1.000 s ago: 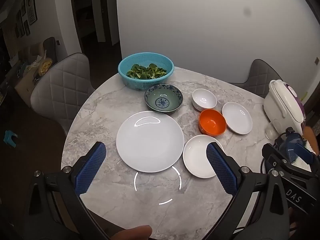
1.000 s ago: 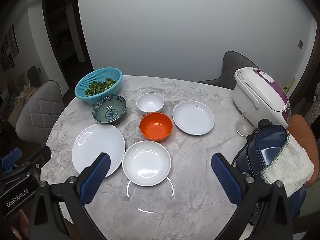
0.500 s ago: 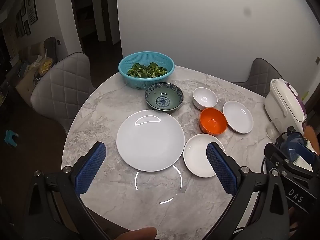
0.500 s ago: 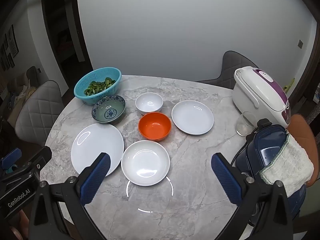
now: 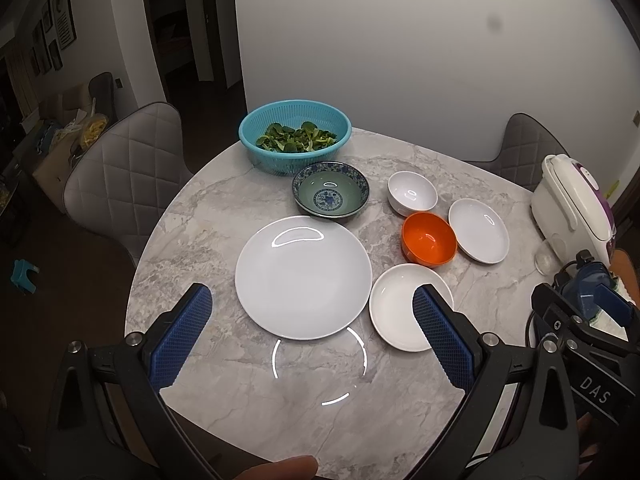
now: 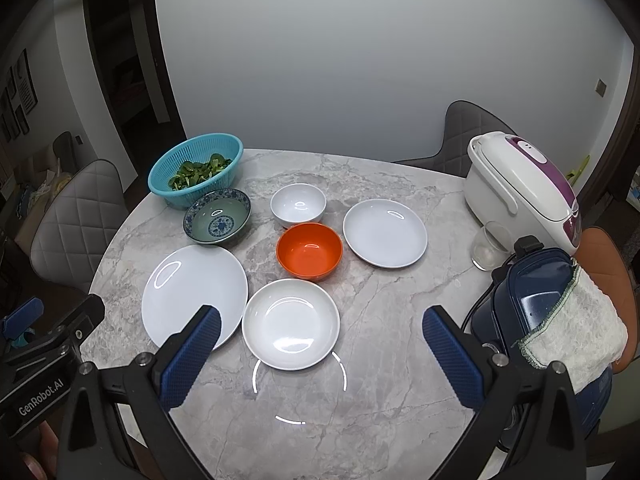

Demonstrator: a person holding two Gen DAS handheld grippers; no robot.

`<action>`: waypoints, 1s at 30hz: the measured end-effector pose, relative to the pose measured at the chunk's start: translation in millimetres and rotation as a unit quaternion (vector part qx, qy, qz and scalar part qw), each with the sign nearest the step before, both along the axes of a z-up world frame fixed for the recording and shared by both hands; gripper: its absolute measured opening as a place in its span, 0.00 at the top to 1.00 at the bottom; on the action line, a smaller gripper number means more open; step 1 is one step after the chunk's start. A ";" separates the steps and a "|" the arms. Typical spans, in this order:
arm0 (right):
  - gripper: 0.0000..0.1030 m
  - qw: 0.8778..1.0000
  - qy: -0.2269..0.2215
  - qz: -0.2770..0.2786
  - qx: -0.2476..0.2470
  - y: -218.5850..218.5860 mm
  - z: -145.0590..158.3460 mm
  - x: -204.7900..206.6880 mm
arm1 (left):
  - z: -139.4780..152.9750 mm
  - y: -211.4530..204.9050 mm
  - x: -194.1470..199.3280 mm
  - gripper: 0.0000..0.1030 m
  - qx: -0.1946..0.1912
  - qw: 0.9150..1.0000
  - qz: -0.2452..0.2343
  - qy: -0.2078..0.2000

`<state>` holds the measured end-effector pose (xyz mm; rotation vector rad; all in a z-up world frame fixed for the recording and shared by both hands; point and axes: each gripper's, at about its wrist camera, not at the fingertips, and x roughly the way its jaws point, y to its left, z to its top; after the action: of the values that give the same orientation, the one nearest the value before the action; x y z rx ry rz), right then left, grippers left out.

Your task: Organize plates and bowls

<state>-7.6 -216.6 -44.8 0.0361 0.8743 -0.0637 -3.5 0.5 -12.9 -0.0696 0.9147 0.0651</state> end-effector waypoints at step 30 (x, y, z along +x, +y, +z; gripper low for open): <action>0.00 1.000 0.002 0.000 0.000 0.8 -1.6 -0.7 | -5.1 1.1 -0.5 0.02 0.002 1.000 -0.001 0.003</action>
<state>-8.3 -215.8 -46.4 0.0356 0.8784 -0.0647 -4.1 1.5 -18.0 -0.0646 0.9196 0.0663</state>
